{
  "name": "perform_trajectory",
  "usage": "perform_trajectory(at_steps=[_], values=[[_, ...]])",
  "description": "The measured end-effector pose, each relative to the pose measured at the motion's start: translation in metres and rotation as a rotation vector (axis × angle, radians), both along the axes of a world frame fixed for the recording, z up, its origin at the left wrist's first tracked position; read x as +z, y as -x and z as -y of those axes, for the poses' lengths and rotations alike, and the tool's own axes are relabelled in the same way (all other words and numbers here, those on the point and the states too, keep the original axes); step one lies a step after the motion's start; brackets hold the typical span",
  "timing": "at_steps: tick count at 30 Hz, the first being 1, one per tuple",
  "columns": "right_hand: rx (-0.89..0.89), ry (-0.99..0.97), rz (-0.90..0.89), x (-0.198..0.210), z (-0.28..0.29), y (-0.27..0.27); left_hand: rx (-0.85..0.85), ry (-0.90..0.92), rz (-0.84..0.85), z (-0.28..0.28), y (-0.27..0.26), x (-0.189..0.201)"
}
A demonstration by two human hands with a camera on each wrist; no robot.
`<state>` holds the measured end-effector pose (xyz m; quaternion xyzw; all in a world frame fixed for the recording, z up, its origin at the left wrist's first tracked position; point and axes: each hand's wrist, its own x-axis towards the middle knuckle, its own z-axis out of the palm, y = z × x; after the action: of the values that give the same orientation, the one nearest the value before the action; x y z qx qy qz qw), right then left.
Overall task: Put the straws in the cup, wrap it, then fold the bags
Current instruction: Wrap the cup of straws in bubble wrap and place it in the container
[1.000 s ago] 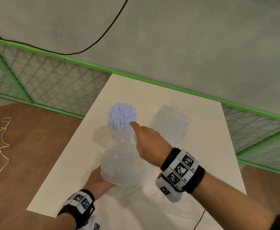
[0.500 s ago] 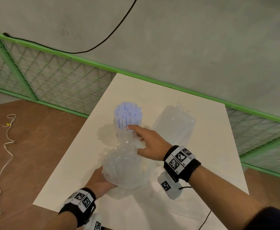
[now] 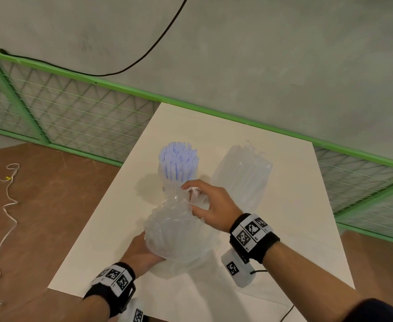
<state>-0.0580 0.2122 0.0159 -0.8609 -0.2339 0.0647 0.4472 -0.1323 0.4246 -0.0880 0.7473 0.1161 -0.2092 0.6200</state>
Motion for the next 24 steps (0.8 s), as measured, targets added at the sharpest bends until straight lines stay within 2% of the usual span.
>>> perform_trajectory(at_steps=[5, 9, 11, 15, 18, 22, 24], values=[[-0.075, -0.022, 0.127, -0.009, -0.002, 0.008, -0.008, 0.002, 0.011, 0.001, 0.000, 0.000], [-0.175, -0.051, 0.071, -0.008, -0.002, 0.014, -0.049, -0.011, 0.010, 0.003, -0.001, 0.003], [-0.204, -0.054, 0.100, -0.004, -0.001, 0.018, -0.047, -0.040, 0.010, 0.005, -0.001, 0.003], [-0.216, 0.092, 0.236, -0.002, 0.002, 0.023, -0.037, -0.075, 0.018, 0.004, -0.003, 0.000], [-0.224, 0.114, 0.279, -0.013, 0.006, 0.025, -0.037, -0.065, 0.021, 0.004, -0.004, -0.001], [-0.232, -0.008, 0.306, -0.020, 0.009, 0.022, -0.030, -0.048, 0.039, 0.007, -0.005, 0.003], [-0.254, -0.098, 0.220, -0.019, 0.009, 0.023, -0.020, -0.043, 0.035, 0.007, -0.005, 0.002]])
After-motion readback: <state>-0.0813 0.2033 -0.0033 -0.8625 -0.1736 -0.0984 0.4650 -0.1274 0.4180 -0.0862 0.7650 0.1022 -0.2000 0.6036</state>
